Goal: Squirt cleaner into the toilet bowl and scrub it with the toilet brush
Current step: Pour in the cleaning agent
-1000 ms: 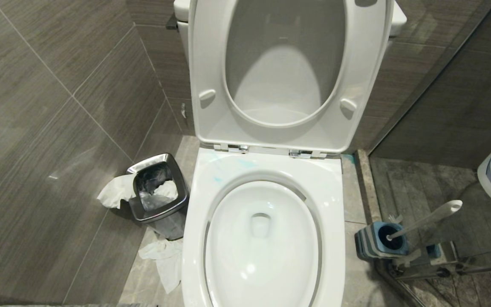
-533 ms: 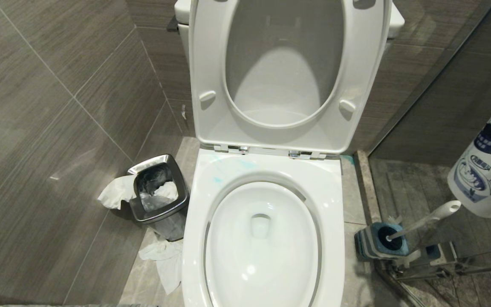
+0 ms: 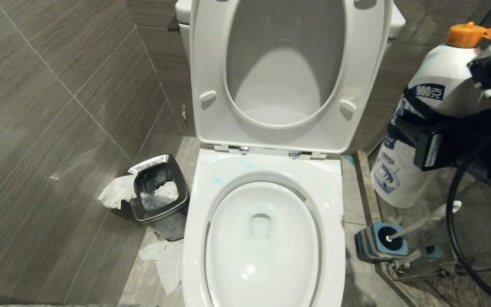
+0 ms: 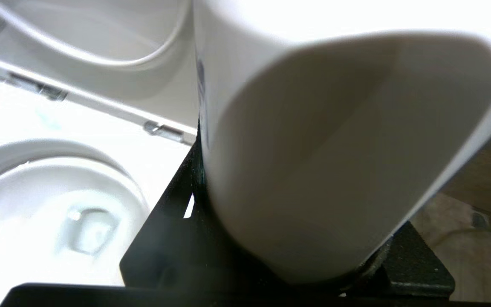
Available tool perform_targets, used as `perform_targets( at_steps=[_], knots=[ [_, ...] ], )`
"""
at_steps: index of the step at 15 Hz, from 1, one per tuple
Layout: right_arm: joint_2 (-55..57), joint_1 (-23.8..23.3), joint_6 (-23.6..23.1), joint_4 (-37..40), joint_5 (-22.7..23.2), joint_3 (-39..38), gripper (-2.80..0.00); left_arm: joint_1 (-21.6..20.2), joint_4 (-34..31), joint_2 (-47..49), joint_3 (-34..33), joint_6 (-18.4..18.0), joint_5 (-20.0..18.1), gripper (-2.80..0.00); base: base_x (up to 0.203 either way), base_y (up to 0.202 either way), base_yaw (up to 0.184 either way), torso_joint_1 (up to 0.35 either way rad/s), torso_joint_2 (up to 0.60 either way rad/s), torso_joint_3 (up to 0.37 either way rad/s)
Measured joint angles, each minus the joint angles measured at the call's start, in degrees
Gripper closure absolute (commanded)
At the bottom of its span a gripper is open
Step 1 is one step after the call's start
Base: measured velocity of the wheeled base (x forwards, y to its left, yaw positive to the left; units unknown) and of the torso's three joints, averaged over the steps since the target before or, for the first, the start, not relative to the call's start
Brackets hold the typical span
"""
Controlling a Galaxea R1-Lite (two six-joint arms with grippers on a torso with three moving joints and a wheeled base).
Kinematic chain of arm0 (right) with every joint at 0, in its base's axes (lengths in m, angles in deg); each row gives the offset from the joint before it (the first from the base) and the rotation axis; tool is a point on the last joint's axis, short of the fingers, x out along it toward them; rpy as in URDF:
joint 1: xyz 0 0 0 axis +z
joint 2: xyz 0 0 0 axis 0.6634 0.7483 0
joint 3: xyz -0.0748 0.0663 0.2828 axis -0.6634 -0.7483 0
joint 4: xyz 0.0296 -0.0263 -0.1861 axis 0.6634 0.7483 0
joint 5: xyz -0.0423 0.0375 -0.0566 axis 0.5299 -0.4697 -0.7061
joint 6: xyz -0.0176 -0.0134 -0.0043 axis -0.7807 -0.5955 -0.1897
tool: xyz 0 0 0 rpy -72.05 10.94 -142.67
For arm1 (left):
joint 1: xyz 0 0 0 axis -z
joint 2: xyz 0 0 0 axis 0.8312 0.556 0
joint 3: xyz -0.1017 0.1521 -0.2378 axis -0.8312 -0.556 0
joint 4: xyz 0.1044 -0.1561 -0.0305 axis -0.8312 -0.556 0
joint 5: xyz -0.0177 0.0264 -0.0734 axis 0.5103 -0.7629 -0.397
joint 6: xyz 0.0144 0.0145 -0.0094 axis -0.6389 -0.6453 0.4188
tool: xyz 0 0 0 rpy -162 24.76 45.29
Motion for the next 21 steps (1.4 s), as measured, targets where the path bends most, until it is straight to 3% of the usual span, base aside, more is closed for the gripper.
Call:
perform_targets(
  at_steps=[21],
  knots=[
    [14.32, 1.85, -0.15, -0.3, -2.29, 4.55, 0.0, 0.0, 0.03, 0.0, 0.0, 0.29, 0.0, 0.0, 0.0, 0.0, 0.0, 0.002, 0.0, 0.17]
  ],
)
